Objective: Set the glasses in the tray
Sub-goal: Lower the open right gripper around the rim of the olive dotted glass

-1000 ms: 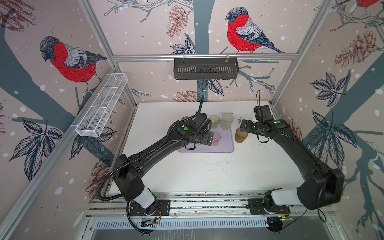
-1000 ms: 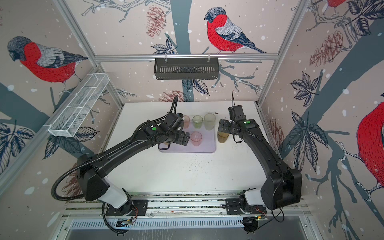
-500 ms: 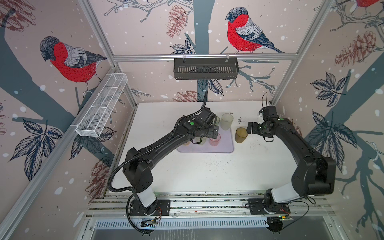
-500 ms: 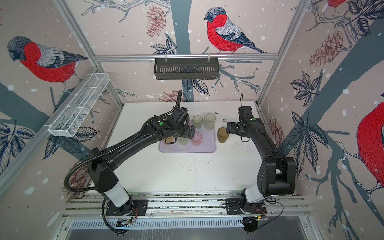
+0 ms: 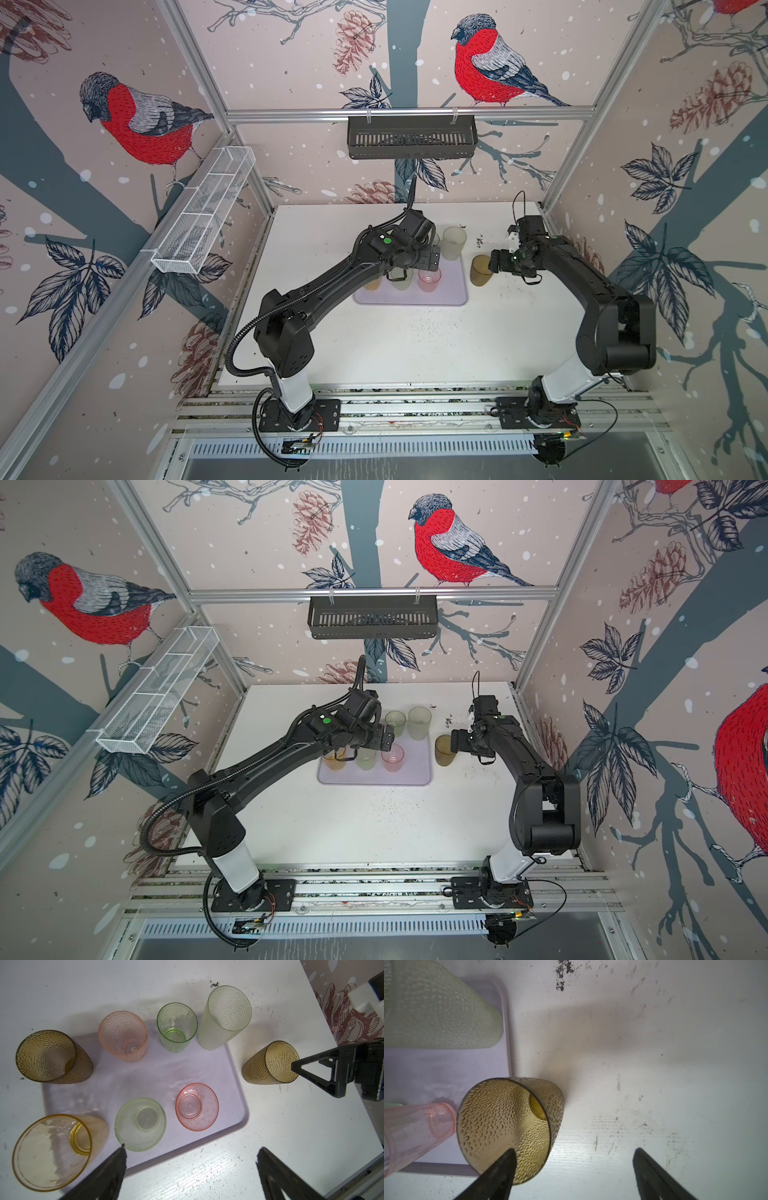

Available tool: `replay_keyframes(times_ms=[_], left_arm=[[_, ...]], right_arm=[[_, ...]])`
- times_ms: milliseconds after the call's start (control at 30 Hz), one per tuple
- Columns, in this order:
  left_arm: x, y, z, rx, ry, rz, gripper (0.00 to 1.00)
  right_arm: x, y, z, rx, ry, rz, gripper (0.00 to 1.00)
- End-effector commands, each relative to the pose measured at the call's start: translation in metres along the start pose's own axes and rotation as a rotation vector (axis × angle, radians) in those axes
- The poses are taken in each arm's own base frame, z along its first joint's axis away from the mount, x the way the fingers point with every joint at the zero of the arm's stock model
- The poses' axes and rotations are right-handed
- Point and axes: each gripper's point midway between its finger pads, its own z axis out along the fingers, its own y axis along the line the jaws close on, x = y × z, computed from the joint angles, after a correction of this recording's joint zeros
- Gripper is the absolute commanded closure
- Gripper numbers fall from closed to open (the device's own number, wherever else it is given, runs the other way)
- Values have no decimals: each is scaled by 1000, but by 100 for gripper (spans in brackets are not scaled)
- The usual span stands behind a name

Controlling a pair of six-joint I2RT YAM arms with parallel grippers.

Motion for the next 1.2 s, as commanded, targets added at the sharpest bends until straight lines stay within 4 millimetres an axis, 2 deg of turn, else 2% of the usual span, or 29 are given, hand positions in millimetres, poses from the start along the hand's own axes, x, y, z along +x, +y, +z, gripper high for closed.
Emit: replay_keyframes(times_ms=[0, 333, 667, 1167], left_arm=[[-5, -5, -1, 32, -9, -16, 2], [1, -3, -1, 33, 11, -19, 2], [-2, 0, -1, 25, 4, -25, 2], [-2, 1, -1, 27, 7, -27, 2]], right_arm=[[-3, 3, 4, -9, -1, -29, 17], [-11, 9, 12, -17, -5, -37, 28], [-20, 10, 15, 2, -4, -55, 42], [-17, 12, 17, 5, 9, -69, 65]])
